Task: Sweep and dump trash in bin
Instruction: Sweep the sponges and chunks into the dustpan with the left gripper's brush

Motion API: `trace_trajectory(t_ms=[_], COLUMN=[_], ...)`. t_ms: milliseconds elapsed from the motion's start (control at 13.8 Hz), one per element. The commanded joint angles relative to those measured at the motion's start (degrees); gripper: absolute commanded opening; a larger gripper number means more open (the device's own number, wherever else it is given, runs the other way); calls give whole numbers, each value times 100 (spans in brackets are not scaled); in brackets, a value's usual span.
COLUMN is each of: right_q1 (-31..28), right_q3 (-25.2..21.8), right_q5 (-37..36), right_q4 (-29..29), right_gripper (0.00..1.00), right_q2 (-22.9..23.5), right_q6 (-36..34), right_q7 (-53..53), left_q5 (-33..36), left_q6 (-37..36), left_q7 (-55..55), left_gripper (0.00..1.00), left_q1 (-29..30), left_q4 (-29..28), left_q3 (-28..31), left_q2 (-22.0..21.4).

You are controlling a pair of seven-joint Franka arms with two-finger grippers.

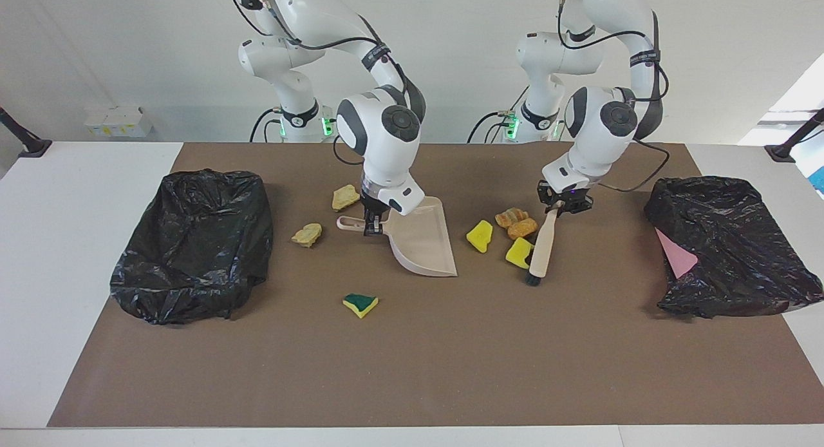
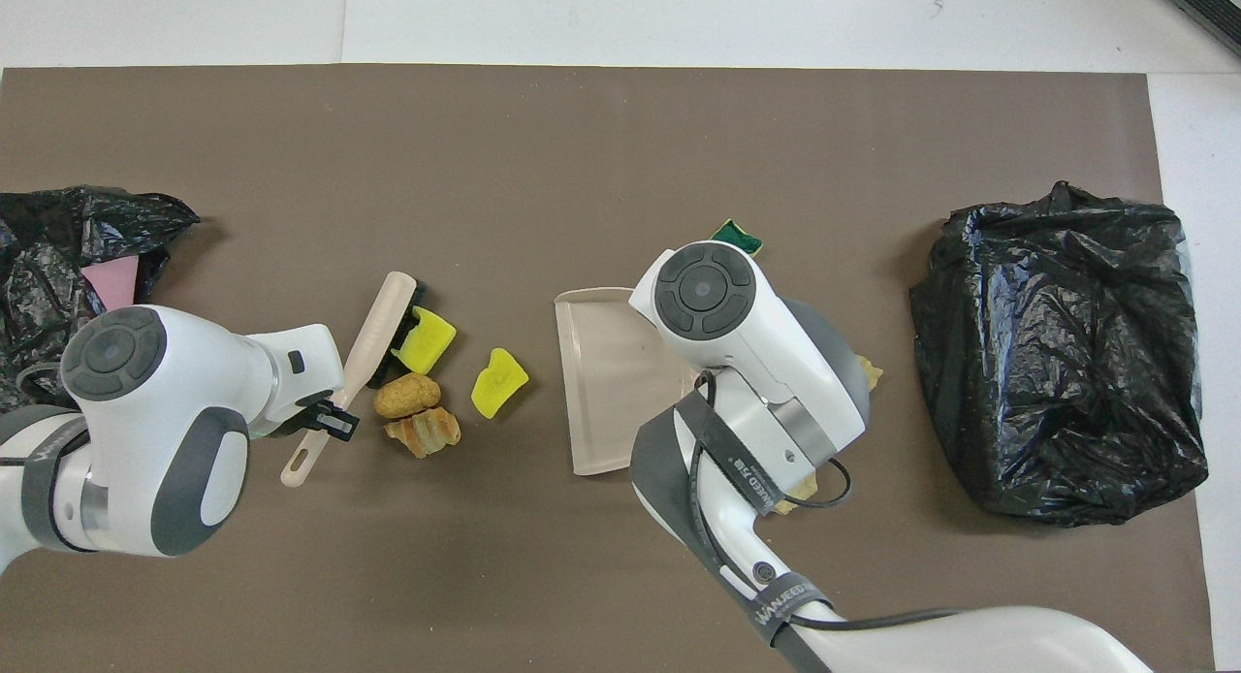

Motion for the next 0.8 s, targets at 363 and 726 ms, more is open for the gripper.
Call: trace_trajectory(t_ms=[363,726], right_q1=[-67,-58], right_q3=[22,22], right_q5=[-114,-114], right_q4=[-607,-660], right_gripper=[0,0], right_q2=[-309,-327], right_q6=[385,412], right_q7=[161,329], left_q5=[-34,-497], left_q6=[-738,-553], left_q7=[-1637,-2379], left_gripper=[0,0], left_q1=[-376,-947], left_q4=[-154,-251], left_q3=[51,42], left_q2=[-363,-442])
